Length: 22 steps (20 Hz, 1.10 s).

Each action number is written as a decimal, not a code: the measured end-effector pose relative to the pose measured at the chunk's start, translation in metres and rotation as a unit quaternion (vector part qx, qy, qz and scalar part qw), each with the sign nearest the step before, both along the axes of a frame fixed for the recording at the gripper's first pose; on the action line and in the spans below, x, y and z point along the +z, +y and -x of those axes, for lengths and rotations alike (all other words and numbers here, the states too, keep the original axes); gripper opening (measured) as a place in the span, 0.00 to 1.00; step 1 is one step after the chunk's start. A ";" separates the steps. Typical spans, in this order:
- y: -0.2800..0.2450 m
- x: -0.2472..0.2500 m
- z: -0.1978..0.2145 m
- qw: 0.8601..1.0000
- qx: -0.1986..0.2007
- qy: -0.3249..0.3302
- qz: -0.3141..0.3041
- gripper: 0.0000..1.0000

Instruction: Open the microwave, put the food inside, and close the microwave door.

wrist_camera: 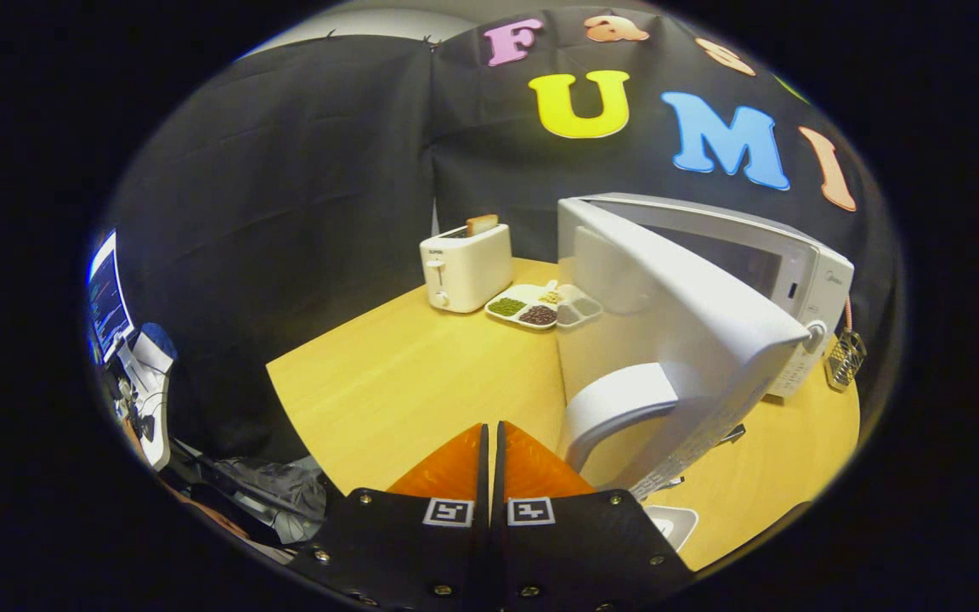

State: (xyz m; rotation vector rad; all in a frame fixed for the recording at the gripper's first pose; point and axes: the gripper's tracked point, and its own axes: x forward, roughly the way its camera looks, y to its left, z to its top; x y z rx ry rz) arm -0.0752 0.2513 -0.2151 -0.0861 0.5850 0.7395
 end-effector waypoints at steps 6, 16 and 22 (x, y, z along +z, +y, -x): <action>-0.053 0.009 -0.068 0.996 -0.088 -0.014 0.005 0.01; -0.104 0.011 -0.163 0.982 -0.184 -0.041 0.021 0.01; -0.116 0.007 -0.206 0.972 -0.229 -0.045 0.031 0.01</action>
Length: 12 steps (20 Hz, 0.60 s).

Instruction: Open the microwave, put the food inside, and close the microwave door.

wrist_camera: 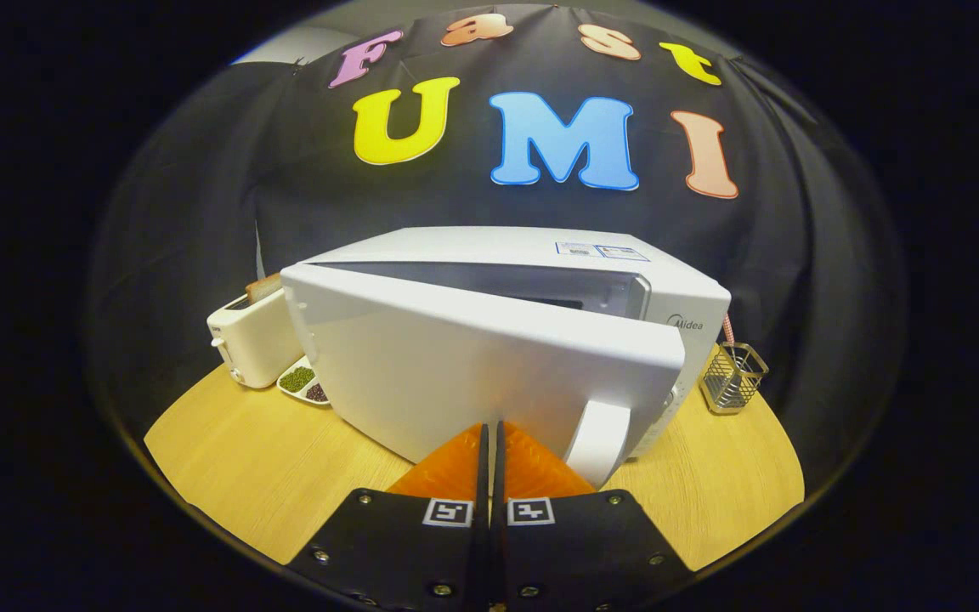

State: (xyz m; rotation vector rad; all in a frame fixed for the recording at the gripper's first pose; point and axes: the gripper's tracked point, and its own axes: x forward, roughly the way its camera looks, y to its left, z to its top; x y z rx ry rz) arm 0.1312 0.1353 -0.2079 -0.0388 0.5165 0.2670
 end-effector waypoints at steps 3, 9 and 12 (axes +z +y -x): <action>-0.005 -0.003 -0.019 1.000 -0.023 0.000 0.000 0.01; -0.012 -0.003 -0.058 0.998 -0.063 0.004 -0.006 0.01; -0.012 0.000 -0.069 0.997 -0.074 -0.007 -0.009 0.01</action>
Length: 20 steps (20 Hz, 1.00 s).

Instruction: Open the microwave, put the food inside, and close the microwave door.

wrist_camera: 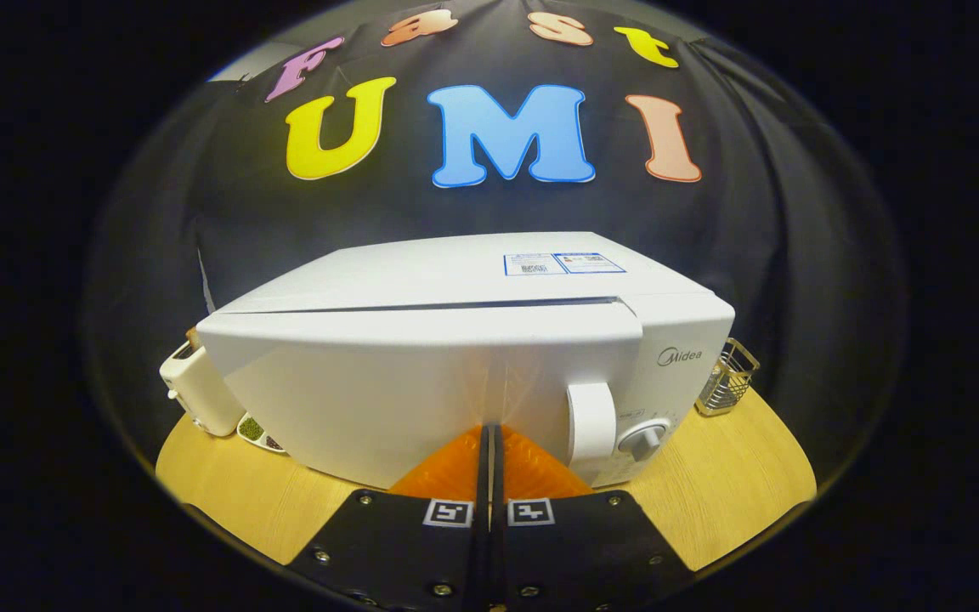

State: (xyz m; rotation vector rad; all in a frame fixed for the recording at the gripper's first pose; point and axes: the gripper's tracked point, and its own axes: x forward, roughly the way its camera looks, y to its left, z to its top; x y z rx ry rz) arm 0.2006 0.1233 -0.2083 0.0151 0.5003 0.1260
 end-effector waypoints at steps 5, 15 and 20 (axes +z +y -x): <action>0.003 -0.002 0.004 1.000 -0.003 -0.003 0.010 0.05; 0.009 0.062 0.067 0.997 0.015 -0.070 0.009 0.05; 0.005 0.090 0.111 0.996 0.005 -0.084 -0.012 0.05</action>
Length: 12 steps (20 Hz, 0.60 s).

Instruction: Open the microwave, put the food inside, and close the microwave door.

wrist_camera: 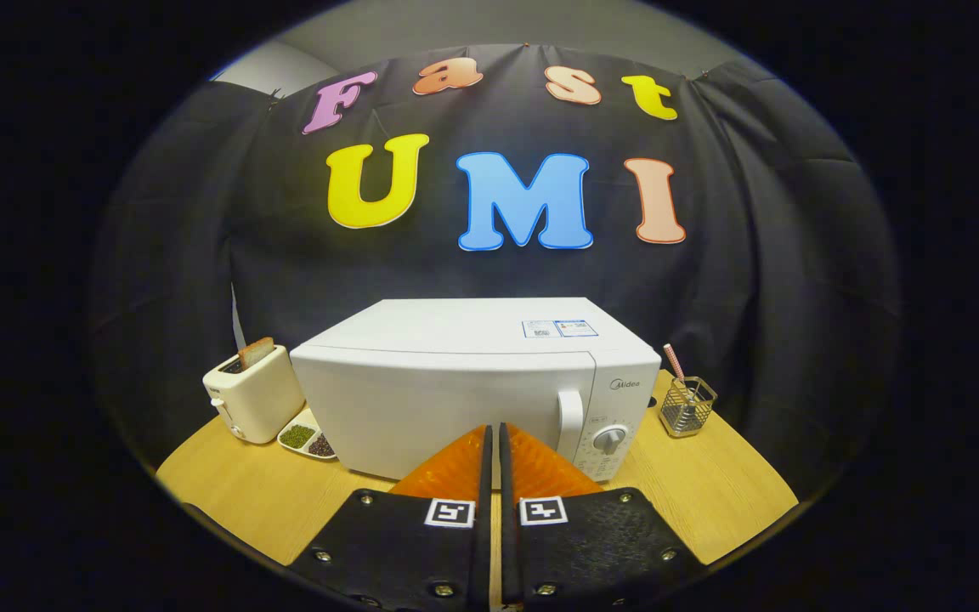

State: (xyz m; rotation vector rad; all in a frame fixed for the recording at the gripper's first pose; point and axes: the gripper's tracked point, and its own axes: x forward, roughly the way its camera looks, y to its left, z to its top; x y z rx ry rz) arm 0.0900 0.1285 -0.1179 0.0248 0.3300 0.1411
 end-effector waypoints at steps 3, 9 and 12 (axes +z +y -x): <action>-0.005 0.017 0.027 1.000 -0.003 -0.010 -0.009 0.05; -0.011 0.042 0.079 0.999 0.012 -0.024 -0.029 0.21; -0.016 0.040 0.096 0.999 0.019 -0.026 -0.016 0.49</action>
